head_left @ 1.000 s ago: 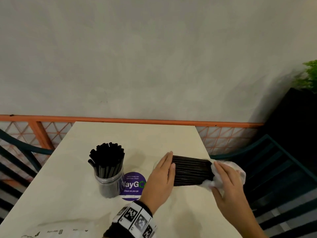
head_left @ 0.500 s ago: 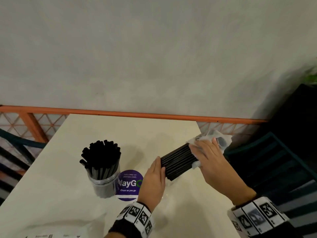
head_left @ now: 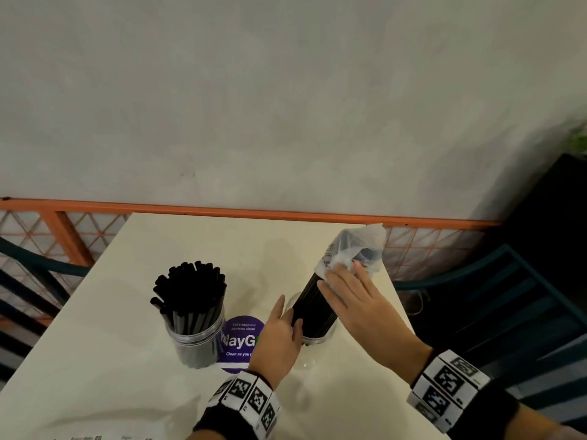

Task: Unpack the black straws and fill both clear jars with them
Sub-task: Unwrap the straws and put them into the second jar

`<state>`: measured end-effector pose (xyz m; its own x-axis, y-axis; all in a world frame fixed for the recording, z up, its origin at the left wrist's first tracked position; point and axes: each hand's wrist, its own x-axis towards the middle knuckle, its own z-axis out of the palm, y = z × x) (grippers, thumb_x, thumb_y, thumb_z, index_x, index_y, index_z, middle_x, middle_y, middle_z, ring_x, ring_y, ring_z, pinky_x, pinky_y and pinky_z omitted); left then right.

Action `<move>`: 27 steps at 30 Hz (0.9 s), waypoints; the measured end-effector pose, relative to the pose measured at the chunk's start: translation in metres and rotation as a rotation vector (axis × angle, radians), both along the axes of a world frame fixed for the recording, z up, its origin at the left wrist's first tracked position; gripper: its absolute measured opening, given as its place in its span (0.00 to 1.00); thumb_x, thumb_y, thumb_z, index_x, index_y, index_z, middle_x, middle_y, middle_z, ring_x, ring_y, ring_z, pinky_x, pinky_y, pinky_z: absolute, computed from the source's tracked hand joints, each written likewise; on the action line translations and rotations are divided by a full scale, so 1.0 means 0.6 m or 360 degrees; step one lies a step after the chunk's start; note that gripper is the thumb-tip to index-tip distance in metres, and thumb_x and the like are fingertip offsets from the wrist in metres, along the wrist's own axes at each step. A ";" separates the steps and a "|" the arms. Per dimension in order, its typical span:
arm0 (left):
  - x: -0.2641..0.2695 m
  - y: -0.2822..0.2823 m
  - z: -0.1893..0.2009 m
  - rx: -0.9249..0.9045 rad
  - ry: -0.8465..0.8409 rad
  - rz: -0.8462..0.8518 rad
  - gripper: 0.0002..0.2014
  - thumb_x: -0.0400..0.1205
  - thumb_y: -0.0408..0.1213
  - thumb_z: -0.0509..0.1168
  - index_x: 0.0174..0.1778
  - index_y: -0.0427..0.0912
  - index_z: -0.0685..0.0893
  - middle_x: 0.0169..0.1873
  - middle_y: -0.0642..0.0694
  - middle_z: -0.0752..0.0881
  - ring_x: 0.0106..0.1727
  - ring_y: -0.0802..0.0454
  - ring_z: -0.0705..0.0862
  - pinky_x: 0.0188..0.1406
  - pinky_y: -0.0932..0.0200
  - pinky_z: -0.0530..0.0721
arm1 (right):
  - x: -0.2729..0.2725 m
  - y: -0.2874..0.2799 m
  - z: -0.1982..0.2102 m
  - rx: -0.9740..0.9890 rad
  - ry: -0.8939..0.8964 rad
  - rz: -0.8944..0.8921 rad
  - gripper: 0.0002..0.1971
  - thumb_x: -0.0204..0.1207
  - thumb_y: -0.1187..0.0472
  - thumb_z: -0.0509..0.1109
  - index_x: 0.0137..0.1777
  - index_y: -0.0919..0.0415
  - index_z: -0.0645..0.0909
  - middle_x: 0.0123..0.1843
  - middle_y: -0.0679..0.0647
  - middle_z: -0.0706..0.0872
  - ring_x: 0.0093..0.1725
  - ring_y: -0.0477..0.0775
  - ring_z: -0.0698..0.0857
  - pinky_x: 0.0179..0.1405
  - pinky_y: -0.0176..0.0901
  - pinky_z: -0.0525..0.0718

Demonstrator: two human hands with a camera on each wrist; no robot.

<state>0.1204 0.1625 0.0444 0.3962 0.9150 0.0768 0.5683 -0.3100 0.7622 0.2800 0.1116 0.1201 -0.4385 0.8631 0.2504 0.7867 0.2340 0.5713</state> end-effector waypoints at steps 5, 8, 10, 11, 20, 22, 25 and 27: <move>-0.007 0.015 0.034 0.0052 -0.0424 0.0037 0.26 0.81 0.31 0.58 0.75 0.49 0.61 0.69 0.54 0.71 0.61 0.63 0.72 0.56 0.74 0.70 | -0.003 -0.003 -0.041 0.0037 -0.0204 0.0201 0.23 0.68 0.56 0.70 0.66 0.54 0.76 0.69 0.53 0.82 0.74 0.65 0.64 0.73 0.63 0.55; -0.007 0.030 0.043 0.0164 -0.0342 -0.0230 0.29 0.79 0.28 0.58 0.75 0.54 0.62 0.68 0.58 0.72 0.67 0.64 0.72 0.61 0.82 0.66 | -0.003 -0.003 -0.056 0.0153 -0.0172 0.0213 0.22 0.76 0.63 0.50 0.67 0.47 0.74 0.76 0.53 0.72 0.78 0.68 0.56 0.75 0.63 0.53; -0.010 0.040 0.044 0.0202 -0.0299 -0.0244 0.26 0.78 0.27 0.60 0.72 0.50 0.69 0.65 0.52 0.79 0.61 0.59 0.78 0.57 0.82 0.69 | 0.006 -0.004 -0.064 0.0267 -0.0129 0.0182 0.27 0.77 0.64 0.46 0.74 0.45 0.65 0.82 0.60 0.54 0.79 0.70 0.49 0.76 0.66 0.51; -0.011 0.043 0.045 0.0236 -0.0296 -0.0227 0.24 0.78 0.26 0.61 0.69 0.48 0.73 0.62 0.50 0.81 0.57 0.58 0.80 0.54 0.84 0.69 | 0.013 -0.006 -0.068 0.0300 -0.0104 0.0175 0.29 0.77 0.64 0.50 0.78 0.45 0.59 0.83 0.63 0.46 0.80 0.72 0.46 0.76 0.68 0.50; -0.029 0.048 0.067 0.0401 -0.0448 -0.0127 0.13 0.79 0.29 0.62 0.58 0.40 0.82 0.52 0.48 0.83 0.49 0.57 0.83 0.50 0.79 0.77 | 0.036 -0.026 -0.055 0.0502 0.1307 -0.0240 0.22 0.61 0.60 0.80 0.54 0.57 0.77 0.53 0.56 0.74 0.51 0.56 0.73 0.48 0.44 0.72; -0.031 0.050 0.092 0.0432 -0.0480 -0.0129 0.12 0.79 0.29 0.63 0.58 0.39 0.82 0.51 0.49 0.83 0.49 0.56 0.83 0.48 0.81 0.76 | 0.045 -0.016 -0.035 0.0507 0.1421 -0.0237 0.15 0.65 0.62 0.76 0.52 0.61 0.80 0.49 0.58 0.79 0.49 0.55 0.74 0.49 0.40 0.70; -0.038 0.048 0.141 0.0456 -0.0554 -0.0133 0.12 0.78 0.28 0.64 0.57 0.39 0.82 0.52 0.46 0.84 0.49 0.56 0.84 0.49 0.79 0.78 | 0.046 0.002 0.018 0.0588 0.1650 -0.0216 0.13 0.67 0.68 0.74 0.52 0.66 0.81 0.48 0.62 0.80 0.49 0.53 0.75 0.50 0.31 0.68; -0.046 0.044 0.177 0.0417 -0.0626 -0.0120 0.11 0.77 0.31 0.67 0.55 0.40 0.83 0.51 0.44 0.86 0.47 0.57 0.86 0.49 0.77 0.80 | 0.037 0.008 0.059 0.0635 0.1750 -0.0137 0.13 0.67 0.70 0.74 0.52 0.69 0.81 0.48 0.62 0.79 0.48 0.48 0.74 0.51 0.26 0.69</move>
<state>0.0927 0.1890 0.1507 0.3555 0.8144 0.4586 0.2207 -0.5500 0.8055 0.3021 0.1166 0.1553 0.2389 0.6540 0.7178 0.9070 0.1136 -0.4054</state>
